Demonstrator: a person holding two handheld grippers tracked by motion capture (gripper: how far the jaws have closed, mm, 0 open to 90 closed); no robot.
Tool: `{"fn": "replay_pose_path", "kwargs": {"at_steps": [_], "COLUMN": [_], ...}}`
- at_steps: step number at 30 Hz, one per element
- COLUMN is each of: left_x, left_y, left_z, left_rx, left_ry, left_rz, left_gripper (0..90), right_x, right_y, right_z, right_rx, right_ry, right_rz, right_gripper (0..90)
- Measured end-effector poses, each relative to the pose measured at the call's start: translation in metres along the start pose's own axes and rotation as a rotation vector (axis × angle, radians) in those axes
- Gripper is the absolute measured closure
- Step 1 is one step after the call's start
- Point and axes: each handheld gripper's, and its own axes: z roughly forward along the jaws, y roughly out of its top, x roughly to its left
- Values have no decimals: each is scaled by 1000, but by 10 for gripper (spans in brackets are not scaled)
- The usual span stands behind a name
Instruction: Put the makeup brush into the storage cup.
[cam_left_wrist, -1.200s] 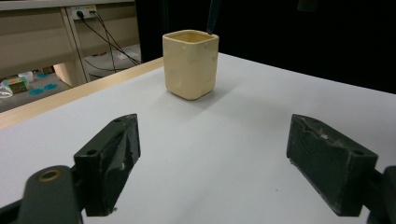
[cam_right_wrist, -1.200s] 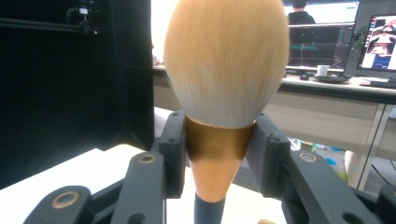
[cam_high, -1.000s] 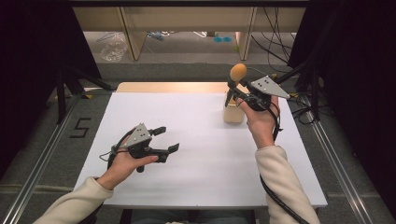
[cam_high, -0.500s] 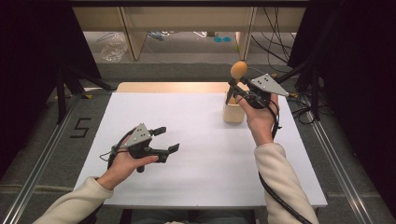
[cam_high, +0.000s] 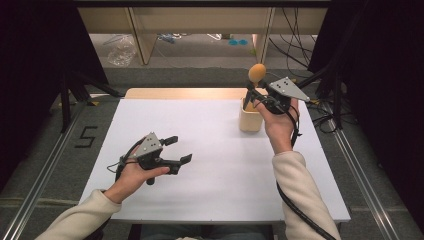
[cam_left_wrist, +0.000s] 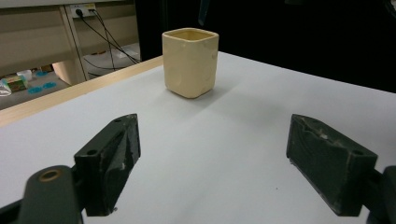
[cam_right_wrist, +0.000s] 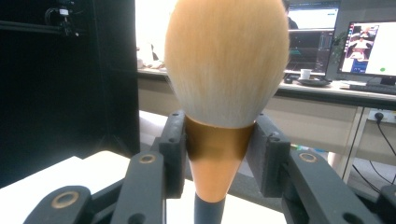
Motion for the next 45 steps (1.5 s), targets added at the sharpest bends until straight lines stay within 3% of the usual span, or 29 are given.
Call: {"fn": "replay_pose_path", "kwargs": {"at_steps": [23, 45], "left_x": [0, 1], "left_y": [0, 0], "left_z": [0, 0], "left_rx": [-1, -3], "left_ry": [2, 4], "left_rz": [-3, 1], "left_gripper": [176, 176], "right_x": [-6, -10], "right_y": [1, -1], "right_z": [4, 8], "right_rx": [-19, -13], "right_ry": [-48, -68], "right_rz": [-29, -24], "right_gripper": [631, 631]}}
